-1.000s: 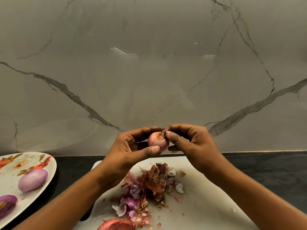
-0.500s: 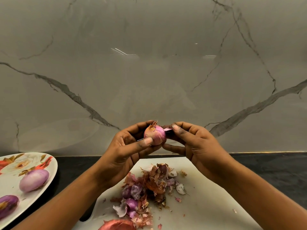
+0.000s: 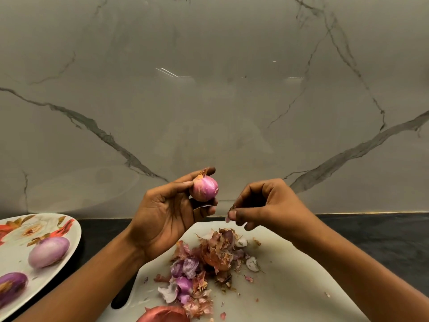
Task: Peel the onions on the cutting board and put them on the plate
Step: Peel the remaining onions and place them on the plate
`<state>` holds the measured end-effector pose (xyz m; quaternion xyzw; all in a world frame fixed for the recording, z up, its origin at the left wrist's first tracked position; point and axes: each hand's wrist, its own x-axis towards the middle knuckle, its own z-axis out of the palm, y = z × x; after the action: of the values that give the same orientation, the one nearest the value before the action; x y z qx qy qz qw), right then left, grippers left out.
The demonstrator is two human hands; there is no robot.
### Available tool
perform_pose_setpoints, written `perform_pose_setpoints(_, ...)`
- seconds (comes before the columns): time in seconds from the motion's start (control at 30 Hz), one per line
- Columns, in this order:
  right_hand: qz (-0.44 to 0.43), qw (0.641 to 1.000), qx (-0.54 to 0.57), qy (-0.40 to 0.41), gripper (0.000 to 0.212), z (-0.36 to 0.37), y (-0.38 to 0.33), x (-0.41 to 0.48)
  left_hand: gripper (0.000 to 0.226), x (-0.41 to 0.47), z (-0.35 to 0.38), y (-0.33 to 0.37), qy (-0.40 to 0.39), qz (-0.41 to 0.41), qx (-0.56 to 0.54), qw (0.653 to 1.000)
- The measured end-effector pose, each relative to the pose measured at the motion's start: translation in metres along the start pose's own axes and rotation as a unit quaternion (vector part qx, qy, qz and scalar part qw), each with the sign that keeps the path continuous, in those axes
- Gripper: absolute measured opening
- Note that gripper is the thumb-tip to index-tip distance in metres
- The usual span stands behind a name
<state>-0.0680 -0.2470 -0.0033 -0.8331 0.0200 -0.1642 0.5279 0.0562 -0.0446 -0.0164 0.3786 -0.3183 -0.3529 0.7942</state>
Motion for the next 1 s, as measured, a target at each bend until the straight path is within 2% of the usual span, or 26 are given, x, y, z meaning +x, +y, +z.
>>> perform_pose_setpoints(0.17, 0.008, 1.0, -0.007, -0.019, 0.008, -0.002, 0.0, 0.001, 0.044, 0.003, -0.002, -0.004, -0.003, -0.013, 0.005, 1.0)
perform_pose_setpoints(0.47, -0.062, 0.997, 0.012, 0.046, 0.014, 0.002, 0.002, 0.001, 0.039, 0.005, -0.004, -0.011, -0.006, -0.029, 0.06, 0.998)
perform_pose_setpoints(0.6, -0.112, 0.991, -0.058, 0.055, 0.028, 0.008, 0.007, 0.001, 0.044, 0.003, -0.002, -0.013, -0.021, -0.026, 0.149, 0.988)
perform_pose_setpoints(0.7, -0.129, 0.987, -0.086, 0.047, 0.029, 0.007, 0.009, 0.001, 0.049, 0.001, 0.001, -0.015, -0.017, -0.011, 0.211, 0.977)
perform_pose_setpoints(0.8, -0.14, 0.984, -0.099, 0.042, 0.027, 0.005, 0.011, 0.003, 0.041, 0.0, 0.003, -0.014, -0.006, -0.001, 0.224, 0.975)
perform_pose_setpoints(0.9, -0.125, 0.99, -0.053, 0.032, 0.026, 0.006, 0.012, 0.005, 0.032, 0.0, 0.002, -0.013, -0.024, -0.002, 0.219, 0.975)
perform_pose_setpoints(1.0, -0.099, 0.994, 0.04, 0.02, 0.02, 0.005, 0.011, 0.006, 0.033, -0.001, 0.003, -0.014, -0.032, 0.0, 0.222, 0.974)
